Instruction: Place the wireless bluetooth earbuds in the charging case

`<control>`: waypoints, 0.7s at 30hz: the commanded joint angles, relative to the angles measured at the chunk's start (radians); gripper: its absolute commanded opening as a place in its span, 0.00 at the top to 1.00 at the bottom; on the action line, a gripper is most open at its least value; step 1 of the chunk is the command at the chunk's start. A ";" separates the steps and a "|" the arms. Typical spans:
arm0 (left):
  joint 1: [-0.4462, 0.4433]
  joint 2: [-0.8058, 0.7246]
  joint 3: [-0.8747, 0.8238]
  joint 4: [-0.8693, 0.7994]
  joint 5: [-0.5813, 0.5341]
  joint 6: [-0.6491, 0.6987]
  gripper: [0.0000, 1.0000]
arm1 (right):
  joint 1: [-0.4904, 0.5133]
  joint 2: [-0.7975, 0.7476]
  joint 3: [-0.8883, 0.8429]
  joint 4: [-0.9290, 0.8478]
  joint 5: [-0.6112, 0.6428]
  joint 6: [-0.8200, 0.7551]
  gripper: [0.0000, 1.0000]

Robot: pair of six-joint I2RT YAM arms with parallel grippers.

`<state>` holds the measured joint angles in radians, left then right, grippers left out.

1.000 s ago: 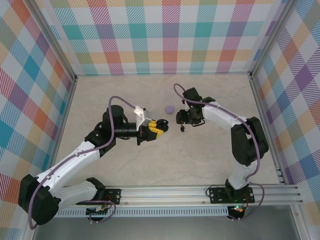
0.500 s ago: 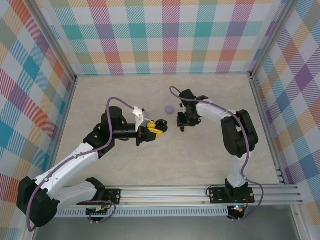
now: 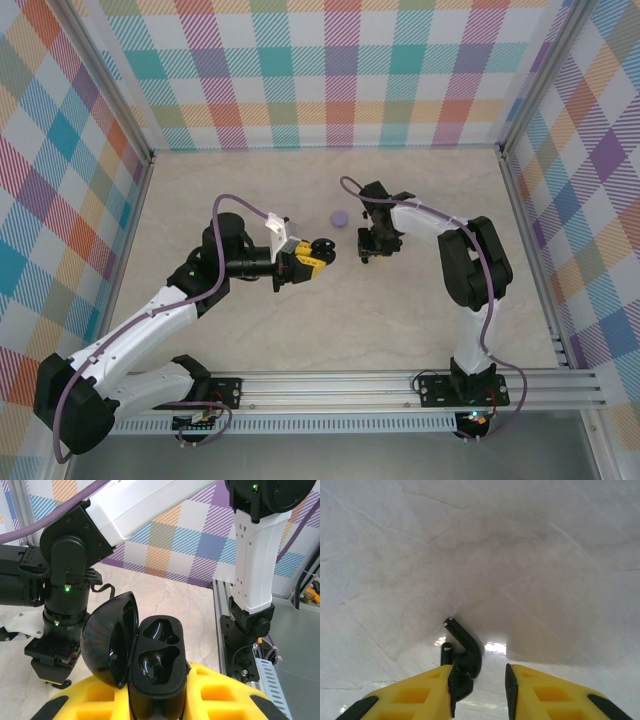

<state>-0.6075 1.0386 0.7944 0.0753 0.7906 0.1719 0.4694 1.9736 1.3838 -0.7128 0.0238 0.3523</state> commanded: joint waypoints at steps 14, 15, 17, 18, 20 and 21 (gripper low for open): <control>-0.014 -0.002 -0.011 0.050 -0.004 -0.011 0.95 | -0.012 0.011 0.039 -0.083 0.143 0.043 0.67; -0.013 0.000 -0.011 0.051 -0.003 -0.011 0.95 | -0.012 0.006 0.038 -0.086 0.149 0.045 0.67; -0.013 0.001 -0.010 0.053 -0.003 -0.012 0.95 | -0.012 -0.003 0.038 -0.092 0.165 0.049 0.67; -0.014 0.002 -0.010 0.054 -0.003 -0.012 0.95 | -0.012 -0.008 0.037 -0.093 0.170 0.049 0.67; -0.013 0.003 -0.012 0.054 -0.004 -0.012 0.95 | -0.012 -0.020 0.034 -0.094 0.171 0.047 0.67; -0.014 0.004 -0.011 0.054 -0.006 -0.013 0.95 | -0.012 -0.025 0.032 -0.090 0.167 0.044 0.67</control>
<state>-0.6075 1.0389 0.7940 0.0887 0.7902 0.1715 0.4641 1.9797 1.4048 -0.7738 0.1661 0.3824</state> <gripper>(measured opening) 0.217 0.327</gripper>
